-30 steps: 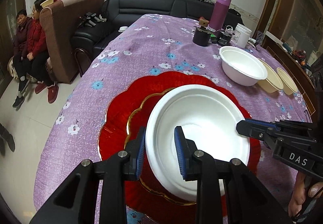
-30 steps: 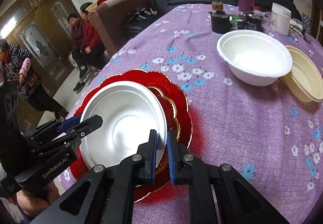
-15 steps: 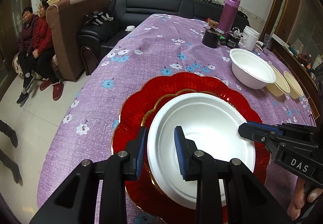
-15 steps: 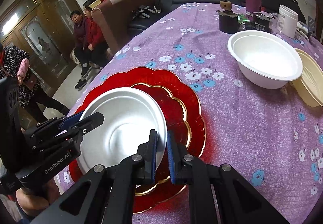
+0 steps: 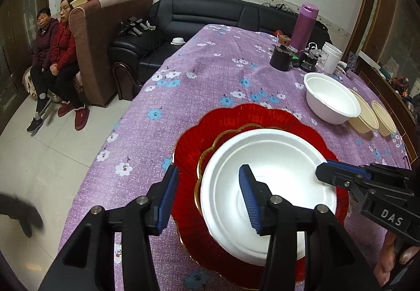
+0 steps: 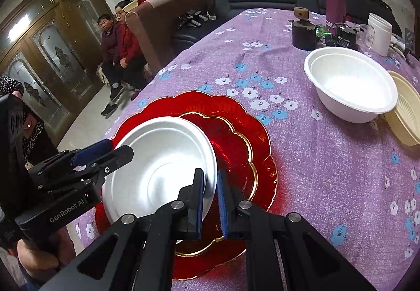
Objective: Organize plates and bowls
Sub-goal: 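Lower the white foam bowl onto the red plates and open the right tool, then move the right tool to the beige plastic bowl and grasp its rim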
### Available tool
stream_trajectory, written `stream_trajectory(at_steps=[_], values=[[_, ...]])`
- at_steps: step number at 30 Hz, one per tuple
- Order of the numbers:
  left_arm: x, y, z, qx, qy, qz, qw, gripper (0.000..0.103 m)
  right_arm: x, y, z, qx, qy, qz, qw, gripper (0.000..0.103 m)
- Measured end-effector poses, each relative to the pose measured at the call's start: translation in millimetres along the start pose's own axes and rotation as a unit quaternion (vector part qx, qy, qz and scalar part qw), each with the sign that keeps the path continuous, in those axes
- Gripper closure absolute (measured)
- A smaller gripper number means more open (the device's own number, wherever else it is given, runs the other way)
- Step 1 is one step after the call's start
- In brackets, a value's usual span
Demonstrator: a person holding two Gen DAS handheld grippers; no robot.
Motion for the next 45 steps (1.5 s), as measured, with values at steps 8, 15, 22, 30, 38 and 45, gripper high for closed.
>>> stream_trajectory(at_steps=[8, 15, 22, 30, 38, 45], values=[[19, 7, -7, -0.001, -0.004, -0.015, 0.9999, 0.056, 31, 3, 1, -0.006, 0.010, -0.029, 1.000, 0.090], [42, 13, -50, -0.039, -0.033, -0.035, 0.9981, 0.056, 67, 4, -30, -0.046, 0.009, -0.061, 0.997, 0.090], [56, -8, -138, -0.110, -0.090, -0.033, 0.9893, 0.055, 108, -1, -92, -0.104, -0.014, -0.097, 0.990, 0.090], [39, -63, -258, -0.213, -0.134, -0.010, 0.9679, 0.047, 167, -22, -182, -0.189, -0.061, -0.147, 0.969, 0.090], [-17, -74, -279, -0.226, -0.081, 0.016, 0.9706, 0.046, 199, -27, -245, -0.238, -0.098, -0.163, 0.952, 0.090], [-20, -71, -273, -0.205, -0.088, 0.019, 0.9746, 0.045, 184, 5, -299, -0.254, -0.103, -0.134, 0.952, 0.091]])
Point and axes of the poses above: each gripper's, at about its wrist camera, not at the fingertips, and x roughly against the way its jaws point, z to its left, y to its top, the point moved 10 cm from there along -x, roughly the way its jaws point, and after that the axes turned 8 degrees about y, right-handed, at the moved point
